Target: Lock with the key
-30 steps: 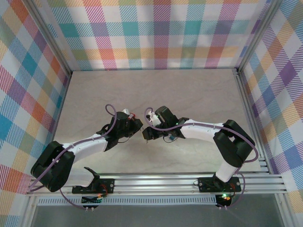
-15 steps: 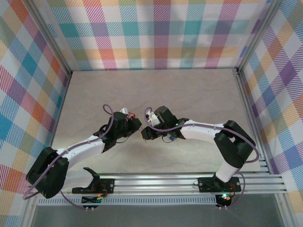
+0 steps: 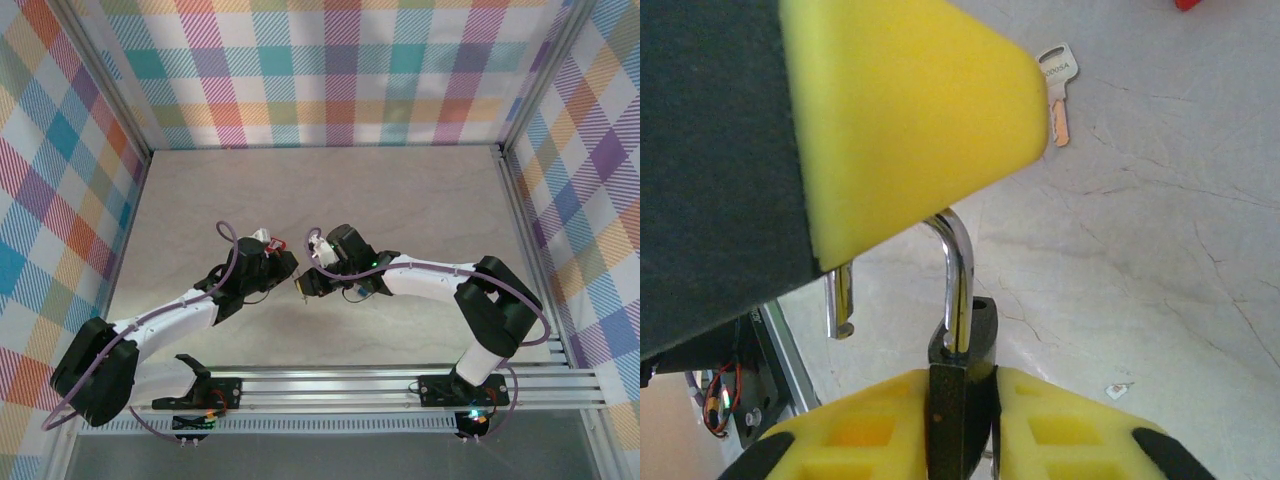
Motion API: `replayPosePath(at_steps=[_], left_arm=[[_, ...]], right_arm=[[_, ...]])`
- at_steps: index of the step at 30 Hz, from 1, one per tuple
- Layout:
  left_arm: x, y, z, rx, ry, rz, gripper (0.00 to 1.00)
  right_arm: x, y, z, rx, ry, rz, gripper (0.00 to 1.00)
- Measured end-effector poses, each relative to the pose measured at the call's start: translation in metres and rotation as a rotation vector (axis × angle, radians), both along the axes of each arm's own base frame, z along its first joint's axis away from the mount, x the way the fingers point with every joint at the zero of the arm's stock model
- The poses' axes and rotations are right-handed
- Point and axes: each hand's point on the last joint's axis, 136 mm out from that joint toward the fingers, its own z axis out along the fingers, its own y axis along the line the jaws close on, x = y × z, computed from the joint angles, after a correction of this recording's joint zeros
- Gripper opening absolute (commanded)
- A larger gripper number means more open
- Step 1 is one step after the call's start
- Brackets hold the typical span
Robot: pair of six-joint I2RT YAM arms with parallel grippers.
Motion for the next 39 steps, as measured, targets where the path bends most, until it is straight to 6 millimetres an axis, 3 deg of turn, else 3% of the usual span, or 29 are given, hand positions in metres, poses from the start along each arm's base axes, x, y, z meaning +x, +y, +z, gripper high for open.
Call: replayPosePath(at_steps=[6, 22, 33, 39], left_arm=[[-0.002, 0.003, 0.009, -0.003, -0.023, 0.004, 0.00], [-0.025, 0.005, 0.051, -0.115, -0.202, -0.056, 0.00], [-0.045, 0.000, 0.097, -0.209, -0.366, -0.144, 0.00], [-0.052, -0.002, 0.104, -0.236, -0.398, -0.179, 0.00]], right_arm=[[-0.002, 0.002, 0.008, 0.036, -0.017, 0.012, 0.00], [-0.029, -0.001, 0.047, 0.221, -0.069, 0.109, 0.00], [-0.049, -0.008, 0.091, 0.396, -0.087, 0.210, 0.00], [-0.055, -0.012, 0.099, 0.453, -0.055, 0.243, 0.00]])
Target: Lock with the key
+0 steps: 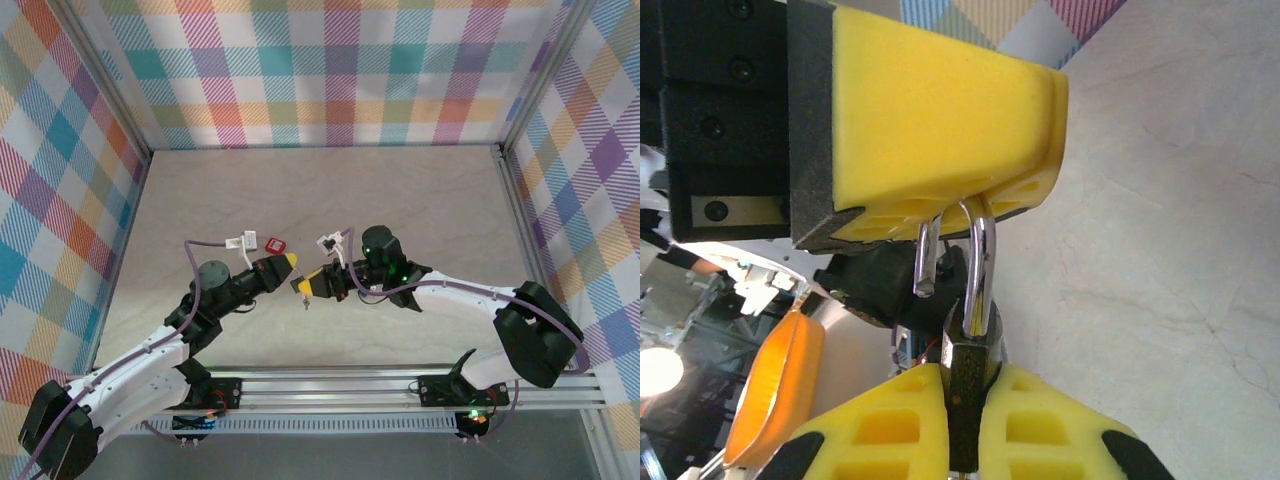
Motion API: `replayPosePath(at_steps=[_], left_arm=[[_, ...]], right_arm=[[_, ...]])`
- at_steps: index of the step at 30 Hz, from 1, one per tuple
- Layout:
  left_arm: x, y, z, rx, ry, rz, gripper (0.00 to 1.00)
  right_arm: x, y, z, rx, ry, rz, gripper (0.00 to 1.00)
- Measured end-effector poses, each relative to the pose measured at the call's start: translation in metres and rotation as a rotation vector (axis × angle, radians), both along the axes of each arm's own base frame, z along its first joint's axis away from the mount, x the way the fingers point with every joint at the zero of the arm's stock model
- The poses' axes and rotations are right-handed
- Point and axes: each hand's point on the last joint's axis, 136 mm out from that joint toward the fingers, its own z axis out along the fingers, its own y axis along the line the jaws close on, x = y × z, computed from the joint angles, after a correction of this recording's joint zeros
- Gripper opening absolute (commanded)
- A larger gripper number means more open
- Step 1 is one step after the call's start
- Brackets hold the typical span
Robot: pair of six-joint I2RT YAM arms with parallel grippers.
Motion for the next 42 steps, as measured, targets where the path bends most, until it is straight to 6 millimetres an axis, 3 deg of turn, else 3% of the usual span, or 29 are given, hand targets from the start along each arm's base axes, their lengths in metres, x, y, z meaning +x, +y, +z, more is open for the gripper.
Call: replayPosePath(at_steps=[22, 42], left_arm=[[-0.016, -0.001, 0.022, -0.070, -0.099, -0.064, 0.00], [-0.019, 0.002, 0.029, -0.114, -0.148, -0.061, 0.00]], right_arm=[[-0.014, -0.009, 0.027, 0.115, 0.078, 0.073, 0.00], [-0.015, -0.010, 0.041, 0.147, 0.157, 0.079, 0.00]])
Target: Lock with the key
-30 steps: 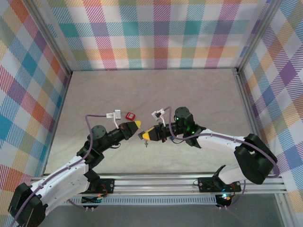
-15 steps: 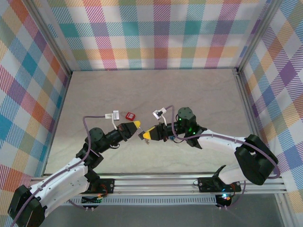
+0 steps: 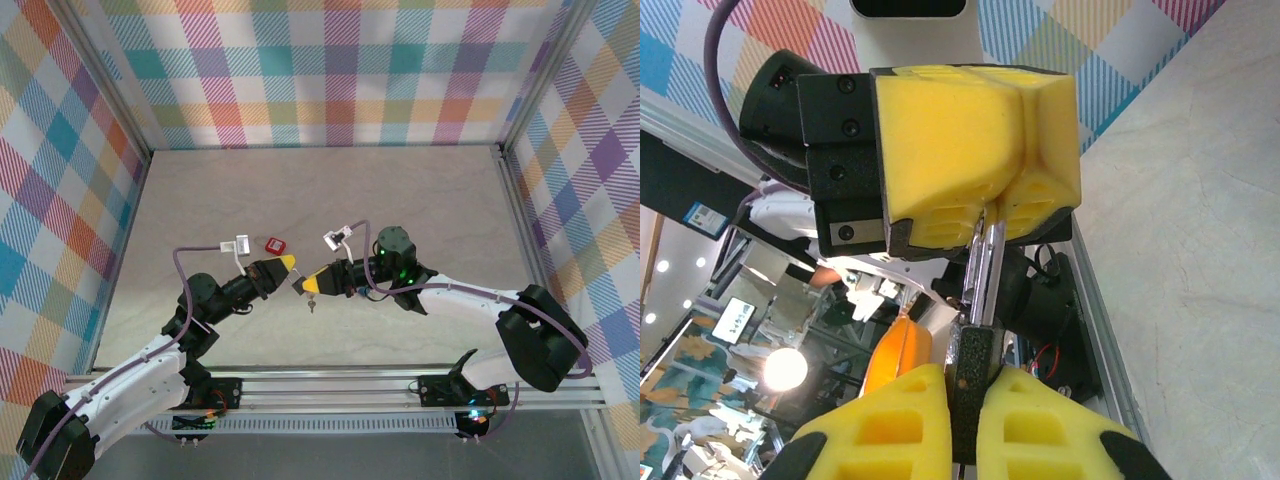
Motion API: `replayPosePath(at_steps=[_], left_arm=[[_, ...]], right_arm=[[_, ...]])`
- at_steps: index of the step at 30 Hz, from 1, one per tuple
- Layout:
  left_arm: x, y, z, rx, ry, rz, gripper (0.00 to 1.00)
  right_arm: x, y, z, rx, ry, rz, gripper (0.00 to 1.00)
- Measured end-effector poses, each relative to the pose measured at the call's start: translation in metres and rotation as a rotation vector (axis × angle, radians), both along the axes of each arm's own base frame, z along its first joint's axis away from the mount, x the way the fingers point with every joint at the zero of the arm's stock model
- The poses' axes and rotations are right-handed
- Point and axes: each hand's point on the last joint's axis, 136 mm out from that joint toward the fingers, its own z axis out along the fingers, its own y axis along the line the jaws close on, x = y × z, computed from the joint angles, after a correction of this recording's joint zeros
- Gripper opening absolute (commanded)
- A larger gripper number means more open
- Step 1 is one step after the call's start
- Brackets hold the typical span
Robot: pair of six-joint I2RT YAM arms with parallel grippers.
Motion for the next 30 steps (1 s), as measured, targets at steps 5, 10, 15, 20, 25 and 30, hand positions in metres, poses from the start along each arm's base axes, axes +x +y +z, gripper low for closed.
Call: replayPosePath(at_steps=[5, 10, 15, 20, 25, 30], left_arm=[[0.001, 0.002, 0.001, -0.007, -0.008, 0.013, 0.00], [0.004, 0.004, -0.005, -0.004, 0.001, 0.029, 0.00], [0.004, 0.004, -0.006, -0.011, -0.001, 0.032, 0.00], [0.006, 0.005, -0.007, -0.029, 0.004, 0.040, 0.00], [0.008, 0.007, -0.008, -0.041, 0.004, 0.050, 0.00], [0.009, 0.009, -0.005, -0.056, -0.001, 0.066, 0.00]], right_arm=[[0.002, 0.002, 0.001, 0.014, 0.023, 0.007, 0.00], [0.004, 0.004, -0.004, 0.001, 0.050, 0.005, 0.00], [0.004, 0.004, -0.004, 0.004, 0.067, 0.008, 0.00], [0.005, 0.006, -0.001, 0.015, 0.074, 0.019, 0.00], [0.007, 0.008, -0.001, 0.016, 0.076, 0.019, 0.00], [0.011, 0.010, 0.001, 0.007, 0.066, 0.012, 0.00]])
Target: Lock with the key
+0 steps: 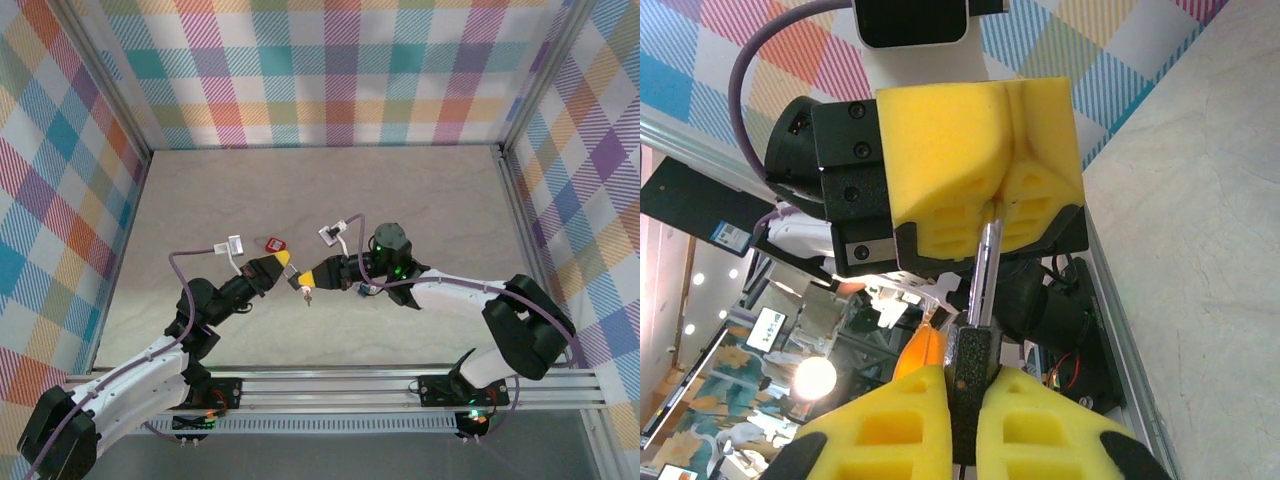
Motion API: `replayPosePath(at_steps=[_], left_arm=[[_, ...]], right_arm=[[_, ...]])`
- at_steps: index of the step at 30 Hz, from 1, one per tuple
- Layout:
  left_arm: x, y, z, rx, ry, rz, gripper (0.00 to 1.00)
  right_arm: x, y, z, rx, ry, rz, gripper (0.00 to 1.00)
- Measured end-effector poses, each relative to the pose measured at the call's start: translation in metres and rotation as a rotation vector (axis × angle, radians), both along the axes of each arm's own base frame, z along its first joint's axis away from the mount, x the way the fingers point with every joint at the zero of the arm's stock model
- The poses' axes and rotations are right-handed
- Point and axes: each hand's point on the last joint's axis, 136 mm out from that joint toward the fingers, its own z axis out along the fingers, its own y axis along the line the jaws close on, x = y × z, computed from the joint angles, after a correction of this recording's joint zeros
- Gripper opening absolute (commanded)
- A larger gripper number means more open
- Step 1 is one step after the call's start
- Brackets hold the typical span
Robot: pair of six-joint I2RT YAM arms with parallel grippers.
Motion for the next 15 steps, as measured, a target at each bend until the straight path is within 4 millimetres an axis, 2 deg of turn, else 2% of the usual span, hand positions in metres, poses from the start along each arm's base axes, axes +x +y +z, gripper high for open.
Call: replayPosePath(at_steps=[8, 15], left_arm=[[0.003, 0.004, 0.003, -0.021, -0.004, 0.025, 0.00], [0.005, 0.006, -0.003, -0.019, 0.009, 0.046, 0.00]], right_arm=[[0.006, 0.004, 0.002, -0.005, -0.010, -0.015, 0.00], [0.012, 0.007, -0.002, -0.026, -0.018, -0.035, 0.00]])
